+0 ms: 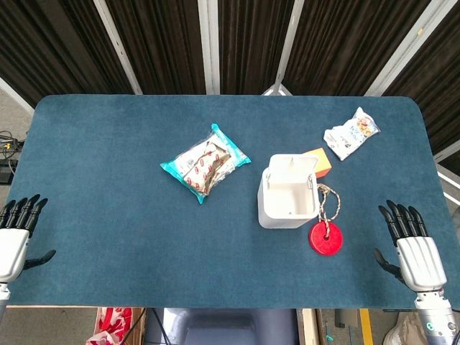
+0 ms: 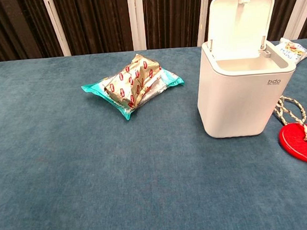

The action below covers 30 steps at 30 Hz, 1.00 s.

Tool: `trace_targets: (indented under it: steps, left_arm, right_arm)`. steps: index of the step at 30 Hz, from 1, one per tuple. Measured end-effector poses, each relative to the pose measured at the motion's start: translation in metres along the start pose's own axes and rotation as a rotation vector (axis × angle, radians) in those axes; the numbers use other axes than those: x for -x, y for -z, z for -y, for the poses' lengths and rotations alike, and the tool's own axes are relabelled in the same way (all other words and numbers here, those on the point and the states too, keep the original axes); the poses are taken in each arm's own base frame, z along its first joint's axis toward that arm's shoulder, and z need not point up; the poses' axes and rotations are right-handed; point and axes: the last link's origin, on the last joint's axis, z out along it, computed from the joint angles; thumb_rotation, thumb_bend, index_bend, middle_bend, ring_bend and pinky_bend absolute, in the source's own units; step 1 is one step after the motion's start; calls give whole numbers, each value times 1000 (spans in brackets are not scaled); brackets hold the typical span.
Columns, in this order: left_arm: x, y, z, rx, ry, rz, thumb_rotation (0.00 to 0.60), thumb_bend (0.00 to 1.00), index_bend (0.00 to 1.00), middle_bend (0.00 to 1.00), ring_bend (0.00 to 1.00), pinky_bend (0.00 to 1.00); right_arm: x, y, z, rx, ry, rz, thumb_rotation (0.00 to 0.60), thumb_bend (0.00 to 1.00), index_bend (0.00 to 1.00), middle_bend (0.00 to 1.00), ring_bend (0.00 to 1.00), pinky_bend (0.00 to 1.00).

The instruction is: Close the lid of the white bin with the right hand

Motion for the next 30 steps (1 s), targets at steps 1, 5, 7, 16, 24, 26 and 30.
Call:
trace_targets:
  steps: [1, 5, 7, 16, 24, 26, 30]
  left_arm:
    - [0, 0, 0, 0, 0, 0, 600, 0, 0, 0, 0, 0]
    - [0, 0, 0, -1, 1, 0, 600, 0, 0, 0, 0, 0]
    - [0, 0, 0, 1, 2, -1, 600, 0, 0, 0, 0, 0]
    - [-1, 1, 1, 2, 8, 2, 600, 0, 0, 0, 0, 0]
    - [-2, 1, 0, 5, 20, 1, 600, 0, 0, 0, 0, 0]
    - [-2, 0, 0, 6, 22, 3, 600, 0, 0, 0, 0, 0]
    - [-1, -1, -2, 13, 22, 5, 600, 0, 0, 0, 0, 0]
  right_arm:
    - [0, 0, 0, -1, 0, -2, 600, 334, 0, 0, 0, 0]
    - [-1, 0, 2, -3, 0, -11, 600, 333, 0, 0, 0, 0]
    - [-3, -1, 3, -4, -3, -16, 600, 334, 0, 0, 0, 0]
    - [-16, -6, 11, -2, -37, -37, 600, 334, 0, 0, 0, 1]
    - [-45, -35, 32, -1, -83, -52, 600, 334, 0, 258, 328, 470]
    - [-52, -44, 39, -1, -94, -45, 600, 353, 0, 418, 488, 586]
    - [-66, -63, 54, 8, -137, -16, 600, 487, 0, 590, 663, 699]
